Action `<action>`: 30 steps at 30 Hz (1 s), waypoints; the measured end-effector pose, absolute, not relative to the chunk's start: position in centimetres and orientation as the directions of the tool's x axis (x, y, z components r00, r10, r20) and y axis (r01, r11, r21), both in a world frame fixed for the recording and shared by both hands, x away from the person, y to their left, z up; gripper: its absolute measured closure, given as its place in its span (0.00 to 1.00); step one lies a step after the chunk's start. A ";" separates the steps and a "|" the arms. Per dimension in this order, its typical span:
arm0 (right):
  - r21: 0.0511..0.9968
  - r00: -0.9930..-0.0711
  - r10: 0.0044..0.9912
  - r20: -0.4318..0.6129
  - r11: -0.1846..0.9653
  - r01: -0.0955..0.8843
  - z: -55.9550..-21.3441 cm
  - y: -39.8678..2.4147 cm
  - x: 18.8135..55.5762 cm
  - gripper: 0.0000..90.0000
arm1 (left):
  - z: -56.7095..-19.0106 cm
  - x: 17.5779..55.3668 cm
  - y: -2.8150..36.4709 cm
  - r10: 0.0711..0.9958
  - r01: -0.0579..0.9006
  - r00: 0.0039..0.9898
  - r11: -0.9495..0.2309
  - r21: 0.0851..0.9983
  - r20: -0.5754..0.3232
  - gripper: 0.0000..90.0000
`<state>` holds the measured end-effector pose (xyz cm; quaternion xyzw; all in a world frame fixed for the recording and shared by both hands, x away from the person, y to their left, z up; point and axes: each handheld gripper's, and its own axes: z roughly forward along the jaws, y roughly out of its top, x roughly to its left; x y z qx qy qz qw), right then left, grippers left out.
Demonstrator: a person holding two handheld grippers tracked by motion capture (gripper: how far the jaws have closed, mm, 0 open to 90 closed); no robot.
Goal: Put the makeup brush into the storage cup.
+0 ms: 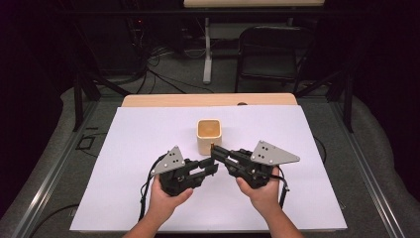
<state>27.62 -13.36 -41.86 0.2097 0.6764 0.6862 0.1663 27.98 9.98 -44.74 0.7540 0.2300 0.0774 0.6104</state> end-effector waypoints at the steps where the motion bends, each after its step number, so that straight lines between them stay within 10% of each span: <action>1: 0.998 -0.857 0.511 0.064 -0.031 0.057 -41.9 -13.4 27.6 0.93 | -44.8 28.0 10.0 0.440 0.250 0.883 -0.153 0.956 -0.160 0.82; 30: 0.995 -0.854 0.510 0.103 -0.044 0.094 -42.1 -13.4 28.0 0.93 | -45.2 28.0 9.8 0.463 0.257 0.874 -0.180 0.950 -0.148 0.93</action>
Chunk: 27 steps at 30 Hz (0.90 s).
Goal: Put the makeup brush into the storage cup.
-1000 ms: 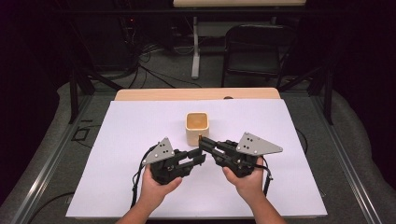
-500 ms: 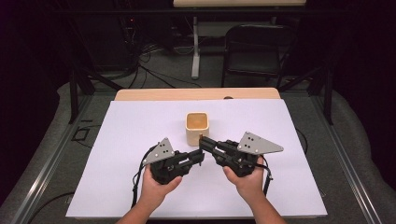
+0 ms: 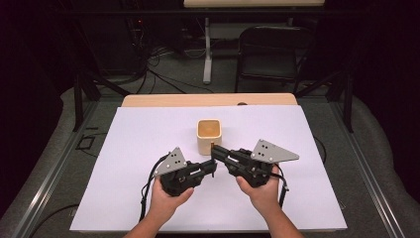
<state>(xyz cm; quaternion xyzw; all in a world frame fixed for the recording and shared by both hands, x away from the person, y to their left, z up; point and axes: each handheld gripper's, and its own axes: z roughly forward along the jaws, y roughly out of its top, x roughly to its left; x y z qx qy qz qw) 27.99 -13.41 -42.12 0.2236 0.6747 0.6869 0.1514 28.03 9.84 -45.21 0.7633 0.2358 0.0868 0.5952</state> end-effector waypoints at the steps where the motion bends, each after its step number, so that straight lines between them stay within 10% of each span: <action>1: 0.994 -0.854 0.510 0.106 -0.044 0.097 -42.1 -13.4 28.0 0.93 | -45.2 28.0 9.8 0.462 0.257 0.874 -0.183 0.949 -0.148 0.93; 27: 0.987 -0.842 0.518 0.152 -0.041 0.153 -42.2 -13.4 28.4 0.78 | -45.4 27.7 9.6 0.511 0.211 0.858 -0.253 0.944 -0.055 0.93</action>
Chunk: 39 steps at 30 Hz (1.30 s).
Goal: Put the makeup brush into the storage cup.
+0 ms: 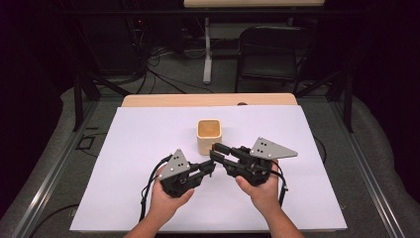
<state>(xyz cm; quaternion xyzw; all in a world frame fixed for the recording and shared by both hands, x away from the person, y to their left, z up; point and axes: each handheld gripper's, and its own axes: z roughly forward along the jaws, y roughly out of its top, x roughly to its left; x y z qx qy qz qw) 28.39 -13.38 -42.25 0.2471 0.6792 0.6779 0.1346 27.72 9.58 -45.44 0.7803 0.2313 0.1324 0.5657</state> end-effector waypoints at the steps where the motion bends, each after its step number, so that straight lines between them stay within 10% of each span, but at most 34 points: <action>1: 0.987 -0.841 0.518 0.153 -0.041 0.155 -42.3 -13.4 28.4 0.78 | -45.4 27.7 9.5 0.515 0.210 0.856 -0.256 0.944 -0.050 0.93; 39: 0.986 -0.842 0.517 0.156 -0.030 0.164 -42.3 -13.4 28.4 0.92 | -45.7 27.6 9.2 0.513 0.198 0.858 -0.284 0.938 -0.026 0.93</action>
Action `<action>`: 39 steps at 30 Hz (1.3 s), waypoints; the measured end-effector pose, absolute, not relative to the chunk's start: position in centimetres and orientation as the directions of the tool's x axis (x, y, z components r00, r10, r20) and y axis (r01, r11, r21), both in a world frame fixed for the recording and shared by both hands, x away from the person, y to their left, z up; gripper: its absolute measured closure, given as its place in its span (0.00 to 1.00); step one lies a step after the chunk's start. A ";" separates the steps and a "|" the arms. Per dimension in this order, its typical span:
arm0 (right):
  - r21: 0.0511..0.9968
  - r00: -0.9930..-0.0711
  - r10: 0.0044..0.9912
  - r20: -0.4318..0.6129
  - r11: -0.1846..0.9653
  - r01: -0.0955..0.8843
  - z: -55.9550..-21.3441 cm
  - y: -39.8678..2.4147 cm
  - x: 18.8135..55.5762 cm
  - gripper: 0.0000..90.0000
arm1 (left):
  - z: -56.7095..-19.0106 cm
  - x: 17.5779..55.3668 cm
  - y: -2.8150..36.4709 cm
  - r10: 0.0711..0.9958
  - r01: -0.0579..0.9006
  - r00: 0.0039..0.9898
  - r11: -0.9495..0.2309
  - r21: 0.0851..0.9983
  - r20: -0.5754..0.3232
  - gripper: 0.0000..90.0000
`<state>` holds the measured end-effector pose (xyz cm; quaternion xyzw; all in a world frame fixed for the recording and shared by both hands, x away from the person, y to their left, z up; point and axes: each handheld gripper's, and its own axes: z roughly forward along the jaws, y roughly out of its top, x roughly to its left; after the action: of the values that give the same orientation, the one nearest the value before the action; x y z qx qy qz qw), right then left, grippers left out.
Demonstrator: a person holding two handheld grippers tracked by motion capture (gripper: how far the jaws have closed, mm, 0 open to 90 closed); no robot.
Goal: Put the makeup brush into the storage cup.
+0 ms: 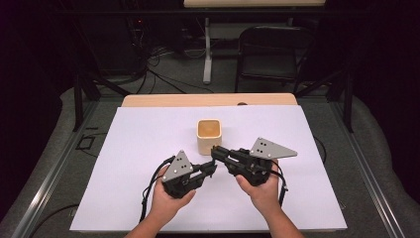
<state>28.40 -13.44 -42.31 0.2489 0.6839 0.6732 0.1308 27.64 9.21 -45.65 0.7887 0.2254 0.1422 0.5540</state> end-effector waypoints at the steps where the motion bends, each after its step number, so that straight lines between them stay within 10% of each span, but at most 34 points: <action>1: 0.986 -0.842 0.517 0.155 -0.030 0.164 -42.3 -13.4 28.4 0.92 | -45.7 27.6 9.2 0.513 0.198 0.858 -0.284 0.938 -0.026 0.93; 39: 0.990 -0.842 0.526 0.118 0.001 0.140 -42.3 -13.4 28.3 0.93 | -45.8 27.8 9.3 0.502 0.204 0.864 -0.267 0.942 -0.045 0.79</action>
<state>28.33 -13.41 -42.28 0.2404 0.6924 0.6645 0.1454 27.78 9.32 -45.76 0.7848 0.2249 0.1323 0.5621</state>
